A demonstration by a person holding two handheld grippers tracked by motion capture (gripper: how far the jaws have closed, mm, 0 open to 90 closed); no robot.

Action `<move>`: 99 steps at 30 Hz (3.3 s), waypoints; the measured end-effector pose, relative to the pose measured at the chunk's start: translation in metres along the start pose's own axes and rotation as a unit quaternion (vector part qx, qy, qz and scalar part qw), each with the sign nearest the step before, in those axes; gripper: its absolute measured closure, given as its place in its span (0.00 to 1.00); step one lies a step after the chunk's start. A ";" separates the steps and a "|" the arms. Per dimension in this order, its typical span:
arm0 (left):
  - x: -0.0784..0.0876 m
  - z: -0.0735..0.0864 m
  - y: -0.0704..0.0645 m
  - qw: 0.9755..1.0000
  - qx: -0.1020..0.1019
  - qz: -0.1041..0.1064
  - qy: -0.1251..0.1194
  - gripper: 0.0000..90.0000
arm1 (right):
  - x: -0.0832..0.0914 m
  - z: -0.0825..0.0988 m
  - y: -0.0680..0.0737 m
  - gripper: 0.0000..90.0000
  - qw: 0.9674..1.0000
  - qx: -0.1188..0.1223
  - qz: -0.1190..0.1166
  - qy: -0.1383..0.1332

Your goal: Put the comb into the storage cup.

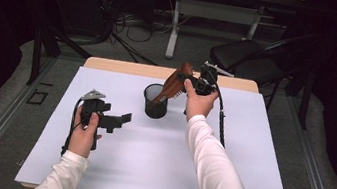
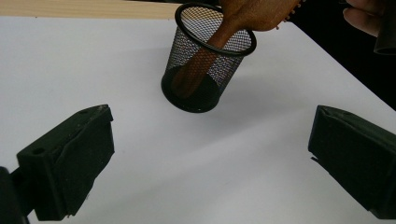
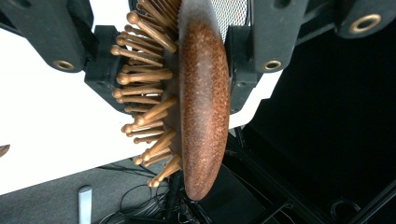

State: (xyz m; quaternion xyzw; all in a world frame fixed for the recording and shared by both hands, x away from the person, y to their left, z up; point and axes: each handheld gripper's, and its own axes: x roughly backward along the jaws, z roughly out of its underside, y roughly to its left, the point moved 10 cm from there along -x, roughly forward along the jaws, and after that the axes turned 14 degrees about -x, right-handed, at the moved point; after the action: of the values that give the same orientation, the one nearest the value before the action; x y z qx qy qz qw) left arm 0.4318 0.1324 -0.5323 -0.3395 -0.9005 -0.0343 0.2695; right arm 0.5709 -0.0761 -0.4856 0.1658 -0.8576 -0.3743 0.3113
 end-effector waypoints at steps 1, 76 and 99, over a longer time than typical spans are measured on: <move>0.000 0.000 0.000 1.000 0.000 0.000 0.000 0.00 | 0.000 0.000 0.000 0.55 1.000 -0.001 0.000 0.000; -0.006 -0.001 0.001 1.000 0.001 0.001 0.003 0.00 | 0.005 -0.006 -0.007 0.01 0.999 0.039 0.011 0.010; -0.007 0.000 0.001 1.000 0.003 0.006 0.007 0.00 | 0.016 -0.006 -0.003 0.00 0.996 0.081 0.006 0.022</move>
State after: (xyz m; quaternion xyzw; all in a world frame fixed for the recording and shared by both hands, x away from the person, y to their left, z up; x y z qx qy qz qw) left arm 0.4370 0.1295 -0.5354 -0.3443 -0.8964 -0.0327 0.2772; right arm 0.5626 -0.0894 -0.4782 0.1938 -0.8791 -0.2977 0.3177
